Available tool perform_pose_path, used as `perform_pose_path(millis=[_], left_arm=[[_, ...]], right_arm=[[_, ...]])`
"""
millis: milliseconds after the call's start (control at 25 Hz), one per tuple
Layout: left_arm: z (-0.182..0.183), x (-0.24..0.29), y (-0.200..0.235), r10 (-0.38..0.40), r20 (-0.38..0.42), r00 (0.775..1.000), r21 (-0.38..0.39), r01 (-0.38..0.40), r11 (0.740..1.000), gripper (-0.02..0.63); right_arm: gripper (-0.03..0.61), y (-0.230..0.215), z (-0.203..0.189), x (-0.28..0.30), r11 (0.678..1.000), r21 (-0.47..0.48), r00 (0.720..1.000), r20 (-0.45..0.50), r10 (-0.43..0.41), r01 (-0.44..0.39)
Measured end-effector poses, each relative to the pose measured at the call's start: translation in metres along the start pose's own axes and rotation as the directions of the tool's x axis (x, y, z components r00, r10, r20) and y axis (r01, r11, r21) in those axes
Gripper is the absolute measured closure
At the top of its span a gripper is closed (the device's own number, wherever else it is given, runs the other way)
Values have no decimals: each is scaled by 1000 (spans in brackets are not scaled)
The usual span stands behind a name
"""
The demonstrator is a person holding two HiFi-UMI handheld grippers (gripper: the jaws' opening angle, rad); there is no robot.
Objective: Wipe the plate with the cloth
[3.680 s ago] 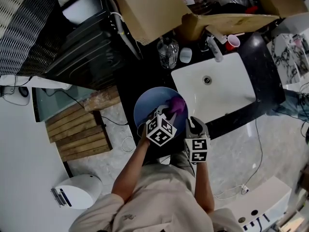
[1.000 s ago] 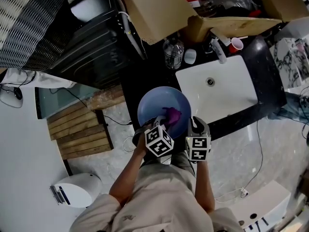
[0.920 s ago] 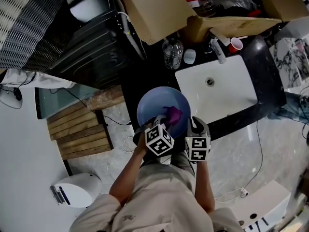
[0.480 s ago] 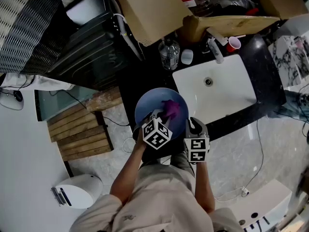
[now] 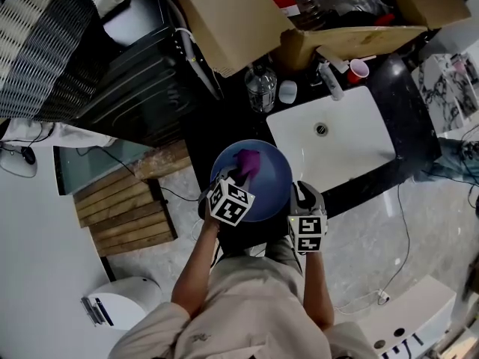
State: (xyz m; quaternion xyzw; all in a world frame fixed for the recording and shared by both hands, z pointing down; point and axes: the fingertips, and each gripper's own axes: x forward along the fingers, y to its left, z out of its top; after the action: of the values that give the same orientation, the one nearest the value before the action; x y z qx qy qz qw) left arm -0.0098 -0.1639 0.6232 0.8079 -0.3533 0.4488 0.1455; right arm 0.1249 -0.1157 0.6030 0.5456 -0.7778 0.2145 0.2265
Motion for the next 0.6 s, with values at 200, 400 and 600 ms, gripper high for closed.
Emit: perform_pose_path(millis=[200, 400, 600], left_arm=[[-3, -20, 20, 36, 49, 998, -41, -34, 999, 552], [8, -49, 24, 38, 194, 980, -21, -35, 999, 552], [21, -78, 21, 32, 336, 941, 15, -40, 999, 552]], right_arm=[[526, 3, 14, -7, 1000, -9, 998, 66, -9, 10], [526, 18, 32, -20, 999, -46, 992, 125, -5, 10], [526, 36, 58, -38, 997, -75, 981, 196, -12, 27]])
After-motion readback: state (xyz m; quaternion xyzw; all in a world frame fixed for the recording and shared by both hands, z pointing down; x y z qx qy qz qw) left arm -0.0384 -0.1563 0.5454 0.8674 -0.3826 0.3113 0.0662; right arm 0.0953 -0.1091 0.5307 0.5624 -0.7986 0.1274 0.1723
